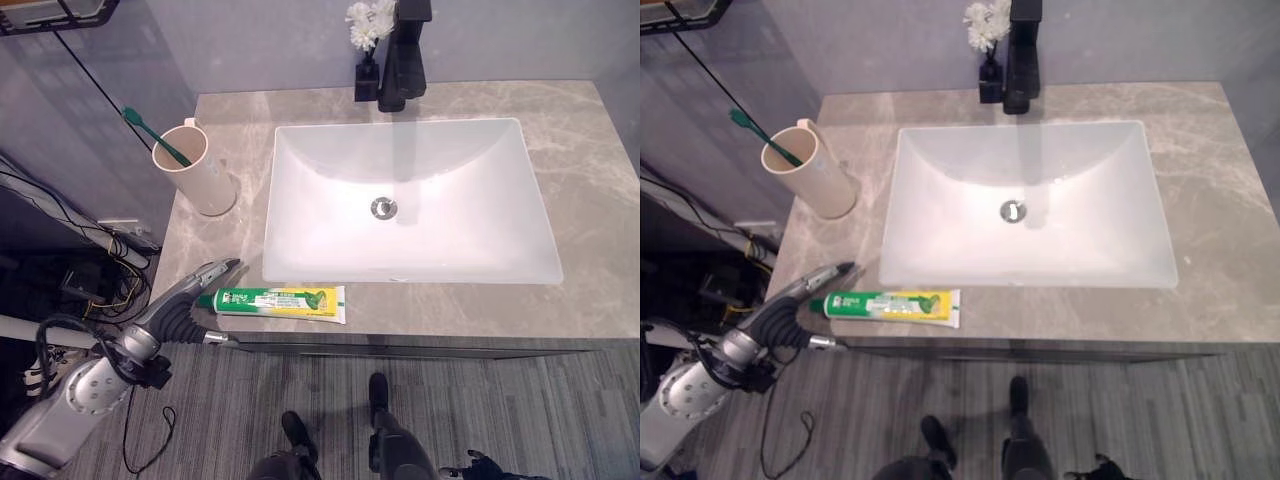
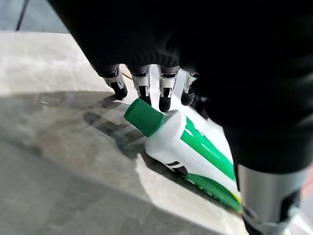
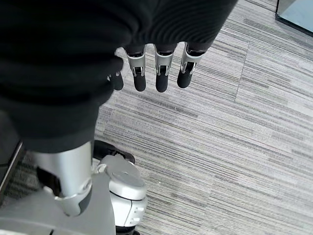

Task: Put brush and paste in cup on sink, flatten towel.

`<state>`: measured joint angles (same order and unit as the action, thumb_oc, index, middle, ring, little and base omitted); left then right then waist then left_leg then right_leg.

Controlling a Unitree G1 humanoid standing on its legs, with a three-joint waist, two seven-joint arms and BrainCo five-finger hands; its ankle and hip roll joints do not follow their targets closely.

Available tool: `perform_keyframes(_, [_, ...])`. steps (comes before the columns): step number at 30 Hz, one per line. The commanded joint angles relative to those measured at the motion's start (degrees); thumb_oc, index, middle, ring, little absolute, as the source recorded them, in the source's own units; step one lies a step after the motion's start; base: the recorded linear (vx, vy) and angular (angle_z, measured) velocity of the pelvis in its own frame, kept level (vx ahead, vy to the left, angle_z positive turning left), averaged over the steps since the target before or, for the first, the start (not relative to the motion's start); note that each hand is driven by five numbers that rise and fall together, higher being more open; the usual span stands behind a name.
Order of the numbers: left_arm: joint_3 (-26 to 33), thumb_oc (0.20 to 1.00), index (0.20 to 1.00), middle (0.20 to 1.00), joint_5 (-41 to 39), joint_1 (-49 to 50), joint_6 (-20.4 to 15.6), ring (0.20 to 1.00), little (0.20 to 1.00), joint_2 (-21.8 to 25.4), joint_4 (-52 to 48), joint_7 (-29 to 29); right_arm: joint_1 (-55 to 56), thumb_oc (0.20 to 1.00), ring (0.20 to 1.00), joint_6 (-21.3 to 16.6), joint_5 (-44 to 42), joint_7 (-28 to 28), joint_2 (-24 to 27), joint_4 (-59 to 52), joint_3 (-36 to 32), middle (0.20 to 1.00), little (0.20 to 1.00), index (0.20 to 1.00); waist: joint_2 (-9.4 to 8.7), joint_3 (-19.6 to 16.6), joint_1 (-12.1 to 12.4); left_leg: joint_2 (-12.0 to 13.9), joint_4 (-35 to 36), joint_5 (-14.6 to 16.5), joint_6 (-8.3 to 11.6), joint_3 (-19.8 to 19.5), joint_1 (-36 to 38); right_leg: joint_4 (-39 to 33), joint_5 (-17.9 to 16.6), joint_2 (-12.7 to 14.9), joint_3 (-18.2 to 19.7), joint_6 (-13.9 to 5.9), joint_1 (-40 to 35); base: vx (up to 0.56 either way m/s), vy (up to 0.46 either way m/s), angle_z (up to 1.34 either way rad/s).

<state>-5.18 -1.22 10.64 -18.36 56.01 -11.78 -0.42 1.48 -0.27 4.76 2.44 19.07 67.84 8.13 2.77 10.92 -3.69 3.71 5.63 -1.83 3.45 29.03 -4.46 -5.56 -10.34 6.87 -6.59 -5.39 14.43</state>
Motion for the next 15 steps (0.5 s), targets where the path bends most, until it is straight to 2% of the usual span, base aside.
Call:
perform_keyframes(1, [-0.1,1.0,1.0,1.0,0.3,-2.6,0.4,1.0,1.0,0.1,2.0,0.5,-2.4,1.0,1.0,-0.5,-2.2,1.0,-0.2,-1.1,1.5,1.0,1.0,1.0,-0.23,1.6,-1.0,2.3,-0.6,-1.2,2.42,-5.8,0.0,0.6,-2.5,2.3,0.4,-4.14,0.0,0.03,-0.035,0.0])
perform_keyframes(11, [-5.8,1.0,1.0,1.0,8.5,-4.3,0.2,1.0,1.0,2.7,3.4,0.8,-3.6,1.0,1.0,-0.9,-3.3,2.4,0.9,-2.8,1.5,1.0,1.0,1.0,1.2,2.2,-1.2,2.7,-0.6,-1.4,2.85,-5.6,-0.5,0.6,-2.1,2.0,0.7,-4.05,0.7,0.0,-0.004,0.0])
perform_keyframes(12, [-6.8,0.95,0.95,0.95,9.8,-4.4,0.0,0.95,0.95,3.1,4.1,0.7,-3.7,1.0,1.0,-0.9,-3.3,2.5,1.0,-2.9,1.6,1.0,1.0,1.0,1.37,2.3,-1.3,2.7,-0.6,-1.4,2.9,-5.5,-0.6,0.6,-2.1,2.0,0.7,-4.06,0.8,0.0,0.0,0.0])
perform_keyframes(15, [-8.3,0.887,0.887,0.887,12.5,-4.7,-0.4,0.887,0.887,4.3,3.8,0.5,-3.5,1.0,1.0,-1.1,-3.1,3.0,1.4,-3.1,1.4,1.0,1.0,1.0,1.73,2.5,-1.5,2.8,-0.6,-1.4,3.0,-5.3,-0.6,0.6,-2.2,1.9,0.8,-4.08,1.1,0.0,0.0,0.0])
